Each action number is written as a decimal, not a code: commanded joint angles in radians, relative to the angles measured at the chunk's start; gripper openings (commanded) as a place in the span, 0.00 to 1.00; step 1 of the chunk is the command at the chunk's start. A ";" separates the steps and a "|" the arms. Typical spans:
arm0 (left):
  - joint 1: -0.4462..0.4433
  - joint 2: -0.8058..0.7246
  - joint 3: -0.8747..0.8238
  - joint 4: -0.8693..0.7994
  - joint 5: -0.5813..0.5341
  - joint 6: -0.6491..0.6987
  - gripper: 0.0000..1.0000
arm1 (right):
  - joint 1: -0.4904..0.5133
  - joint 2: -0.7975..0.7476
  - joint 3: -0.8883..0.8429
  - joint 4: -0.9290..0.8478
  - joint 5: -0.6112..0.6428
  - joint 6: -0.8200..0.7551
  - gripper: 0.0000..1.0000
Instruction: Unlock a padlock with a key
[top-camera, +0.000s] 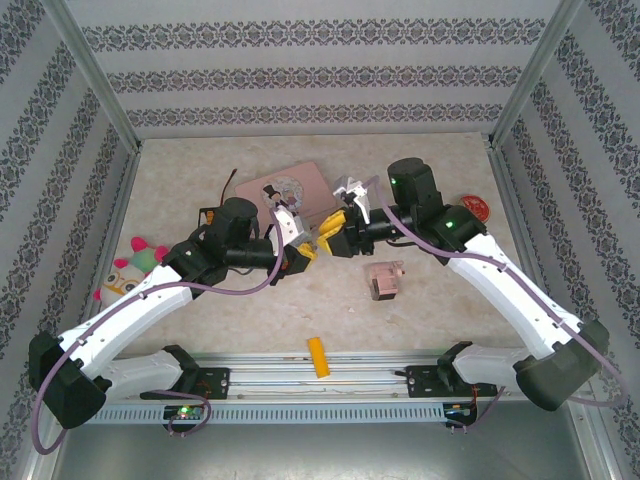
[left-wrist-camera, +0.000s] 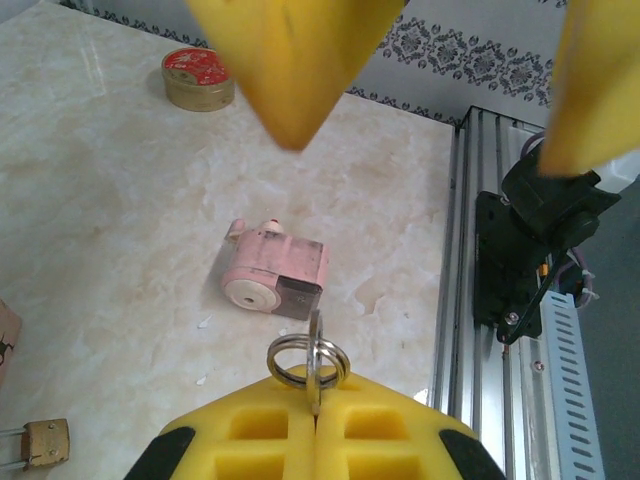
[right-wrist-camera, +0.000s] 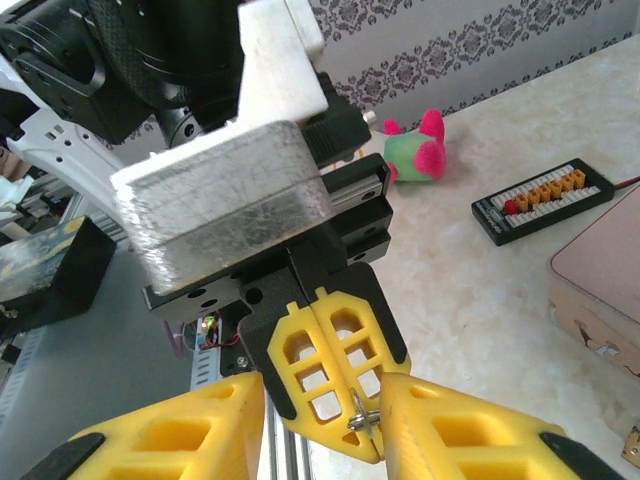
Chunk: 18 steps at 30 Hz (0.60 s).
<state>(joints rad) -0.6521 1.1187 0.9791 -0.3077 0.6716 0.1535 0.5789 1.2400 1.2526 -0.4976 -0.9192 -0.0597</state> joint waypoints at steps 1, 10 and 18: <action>0.008 0.004 0.031 -0.021 0.040 0.020 0.00 | 0.015 0.027 -0.007 -0.011 -0.044 -0.027 0.36; 0.008 -0.010 0.015 0.000 0.051 0.014 0.00 | 0.019 0.069 -0.008 -0.017 -0.055 -0.028 0.35; 0.008 -0.028 0.006 0.007 0.034 0.013 0.00 | 0.019 0.083 -0.024 -0.038 -0.042 -0.039 0.35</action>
<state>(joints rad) -0.6521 1.1172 0.9806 -0.3077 0.6994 0.1535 0.5873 1.3094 1.2411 -0.5133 -0.9340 -0.0647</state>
